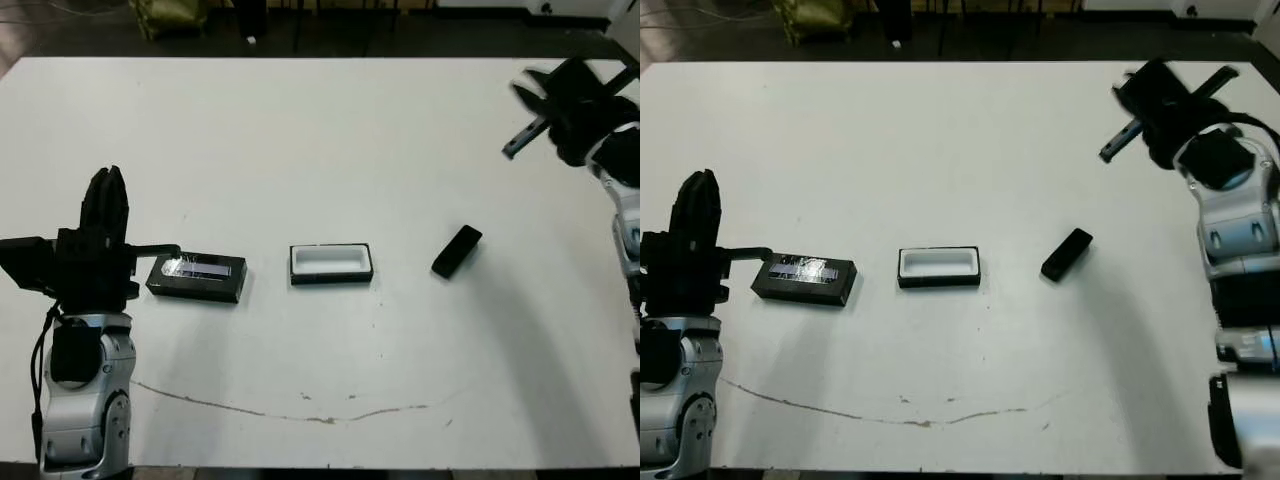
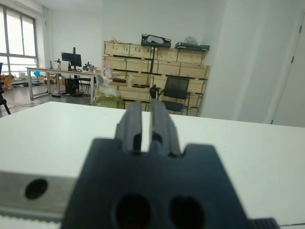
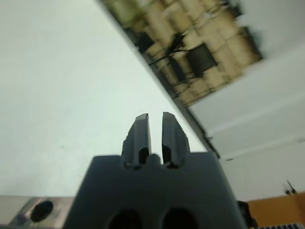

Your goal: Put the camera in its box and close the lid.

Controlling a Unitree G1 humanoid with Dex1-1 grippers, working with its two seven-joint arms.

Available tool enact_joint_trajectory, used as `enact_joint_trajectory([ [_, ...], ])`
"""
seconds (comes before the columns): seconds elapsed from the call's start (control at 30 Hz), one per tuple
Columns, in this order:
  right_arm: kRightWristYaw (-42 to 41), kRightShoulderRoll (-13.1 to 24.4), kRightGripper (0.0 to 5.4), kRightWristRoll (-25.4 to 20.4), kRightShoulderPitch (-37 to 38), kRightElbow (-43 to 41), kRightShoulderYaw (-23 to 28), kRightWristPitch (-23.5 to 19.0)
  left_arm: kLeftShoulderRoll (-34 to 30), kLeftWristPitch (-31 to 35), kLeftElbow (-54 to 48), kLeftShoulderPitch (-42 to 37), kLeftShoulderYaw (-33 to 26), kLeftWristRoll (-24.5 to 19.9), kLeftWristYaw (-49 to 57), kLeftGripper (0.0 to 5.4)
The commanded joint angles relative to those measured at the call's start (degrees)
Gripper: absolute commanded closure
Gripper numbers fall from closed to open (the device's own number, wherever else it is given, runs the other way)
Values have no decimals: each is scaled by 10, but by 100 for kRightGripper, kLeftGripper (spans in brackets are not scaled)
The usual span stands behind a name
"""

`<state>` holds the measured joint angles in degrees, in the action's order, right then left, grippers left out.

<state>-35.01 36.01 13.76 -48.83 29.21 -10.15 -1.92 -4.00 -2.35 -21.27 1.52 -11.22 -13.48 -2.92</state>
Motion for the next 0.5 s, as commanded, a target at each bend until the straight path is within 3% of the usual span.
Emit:
enact_joint_trajectory([
  [0.03, -45, -1, 540, 19, -25, 56, -33, 26, 2, 3, 7, 10, 0, 7, 4, 537],
  [0.2, -91, -10, 540, 48, -60, 127, -76, 81, 5, -3, 11, 10, -2, 0, -2, 537],
  [0.5, -142, -24, 540, 70, -73, 158, -107, 90, 5, -5, 8, 18, -3, -1, -3, 537],
])
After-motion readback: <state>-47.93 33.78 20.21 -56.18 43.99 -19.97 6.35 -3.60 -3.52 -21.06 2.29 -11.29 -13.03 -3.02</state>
